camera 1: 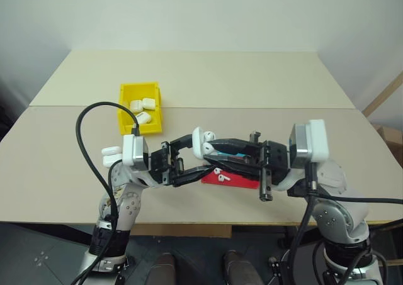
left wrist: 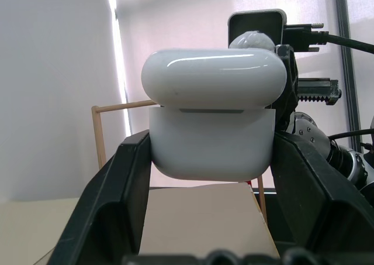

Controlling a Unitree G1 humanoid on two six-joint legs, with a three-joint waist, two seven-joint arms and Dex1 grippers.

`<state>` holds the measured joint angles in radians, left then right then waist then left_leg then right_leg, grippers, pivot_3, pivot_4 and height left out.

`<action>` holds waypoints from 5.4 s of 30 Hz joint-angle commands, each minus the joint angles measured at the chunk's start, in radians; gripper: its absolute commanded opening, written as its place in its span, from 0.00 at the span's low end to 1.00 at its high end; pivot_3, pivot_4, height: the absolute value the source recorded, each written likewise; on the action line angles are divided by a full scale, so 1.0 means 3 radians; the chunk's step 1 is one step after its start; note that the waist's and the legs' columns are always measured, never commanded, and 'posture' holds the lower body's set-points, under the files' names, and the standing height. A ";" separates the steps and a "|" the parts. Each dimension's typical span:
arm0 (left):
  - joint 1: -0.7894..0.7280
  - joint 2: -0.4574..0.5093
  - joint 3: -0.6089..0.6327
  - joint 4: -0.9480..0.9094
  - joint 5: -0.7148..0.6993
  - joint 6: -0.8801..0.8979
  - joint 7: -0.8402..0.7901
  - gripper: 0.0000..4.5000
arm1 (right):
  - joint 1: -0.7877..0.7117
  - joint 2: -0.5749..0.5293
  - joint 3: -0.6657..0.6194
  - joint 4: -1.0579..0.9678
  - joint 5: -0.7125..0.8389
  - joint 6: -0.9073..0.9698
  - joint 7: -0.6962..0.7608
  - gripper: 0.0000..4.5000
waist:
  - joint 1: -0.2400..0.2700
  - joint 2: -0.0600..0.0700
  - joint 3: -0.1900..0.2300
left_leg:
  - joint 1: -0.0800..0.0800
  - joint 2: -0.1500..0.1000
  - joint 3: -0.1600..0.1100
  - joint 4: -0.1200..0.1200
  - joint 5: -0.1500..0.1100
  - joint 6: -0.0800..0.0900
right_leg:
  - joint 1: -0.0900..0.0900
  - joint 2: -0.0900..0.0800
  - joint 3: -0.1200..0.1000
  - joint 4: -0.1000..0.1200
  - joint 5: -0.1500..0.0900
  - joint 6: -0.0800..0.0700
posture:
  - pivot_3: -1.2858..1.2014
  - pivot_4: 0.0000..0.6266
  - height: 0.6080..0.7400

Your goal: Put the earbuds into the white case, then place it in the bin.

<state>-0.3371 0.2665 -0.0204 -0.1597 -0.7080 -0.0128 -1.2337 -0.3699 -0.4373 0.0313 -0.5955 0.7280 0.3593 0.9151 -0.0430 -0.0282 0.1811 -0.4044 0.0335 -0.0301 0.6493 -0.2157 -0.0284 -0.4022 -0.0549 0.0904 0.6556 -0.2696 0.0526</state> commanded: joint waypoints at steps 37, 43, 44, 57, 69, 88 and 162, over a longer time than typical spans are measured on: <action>-0.0225 0.0119 0.0036 0.0319 0.0287 -0.0124 -0.0026 0.62 | -0.0743 -0.0991 -0.0517 0.0572 0.0298 0.0098 0.0597 0.58 | -0.0014 0.0000 0.0000 | 0.0001 -0.0001 0.0001 0.0003 0.0000 0.0000 | 0.0001 0.0001 0.0001 0.0001 0.0000 0.0000 | 0.52 0.24 1.00; -0.0390 0.0209 -0.0026 0.0415 0.0531 -0.0085 0.0103 0.62 | -0.1913 -0.1416 0.0081 0.1074 0.0037 0.0848 0.0924 0.13 | -0.0011 0.0001 0.0001 | 0.0000 0.0001 0.0000 0.0001 0.0000 0.0001 | -0.0001 0.0001 0.0000 -0.0003 0.0000 0.0000 | 0.52 0.24 1.00; -0.0426 0.0219 -0.0042 0.0445 0.0589 -0.0098 0.0129 0.62 | -0.2137 -0.1405 0.0195 0.1160 0.0000 0.0984 0.0962 0.05 | -0.0007 0.0001 0.0001 | -0.0002 0.0001 0.0003 0.0001 0.0000 0.0001 | -0.0003 0.0000 0.0001 -0.0001 0.0000 0.0000 | 0.52 0.24 1.00; -0.0667 0.0286 -0.0150 0.0659 0.0943 -0.0285 0.0143 0.62 | -0.3528 -0.1098 0.1315 0.1759 -0.1044 0.1120 0.1623 0.01 | 0.0002 0.0003 0.0002 | -0.0008 0.0000 0.0001 0.0003 0.0000 0.0001 | -0.0010 -0.0002 -0.0003 0.0003 0.0000 0.0000 | 0.52 0.24 1.00; -0.0663 0.0289 -0.0160 0.0723 0.1000 -0.0418 0.0096 0.62 | -0.3419 -0.0837 0.1514 0.1734 -0.1561 0.0619 0.1893 0.01 | 0.0003 0.0003 0.0002 | -0.0013 0.0000 -0.0001 0.0005 0.0000 0.0001 | -0.0016 -0.0003 -0.0004 0.0007 0.0000 0.0000 | 0.52 0.24 1.00; -0.0641 0.0205 -0.0059 0.0767 0.0821 -0.0496 0.0033 0.62 | -0.3217 -0.1010 0.1324 0.1858 -0.1849 0.0118 0.2098 0.01 | 0.0002 0.0003 0.0002 | -0.0012 0.0000 -0.0002 0.0007 0.0000 0.0001 | -0.0014 -0.0003 -0.0005 0.0007 0.0000 0.0000 | 0.52 0.24 1.00; 0.1104 0.1935 0.1859 -0.1193 -0.0070 0.2247 0.0778 0.99 | 0.1032 -0.1929 -0.1418 0.0897 -0.1197 -0.0752 0.0942 0.00 | 0.0016 -0.0006 0.0001 | 0.0040 0.0000 0.0001 -0.0004 0.0001 -0.0002 | 0.0045 -0.0005 -0.0007 -0.0008 -0.0010 0.0001 | 0.52 0.24 1.00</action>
<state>-0.0101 0.8250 0.4816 -0.4769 -0.6982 0.6854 -0.9703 -0.0595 -0.9947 -0.3560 -0.3188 0.3803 0.1701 1.1979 -0.0383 -0.0299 0.1815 -0.3923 0.0334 -0.0297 0.6479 -0.2155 -0.0290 -0.3888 -0.0568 0.0882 0.6527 -0.2725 0.0528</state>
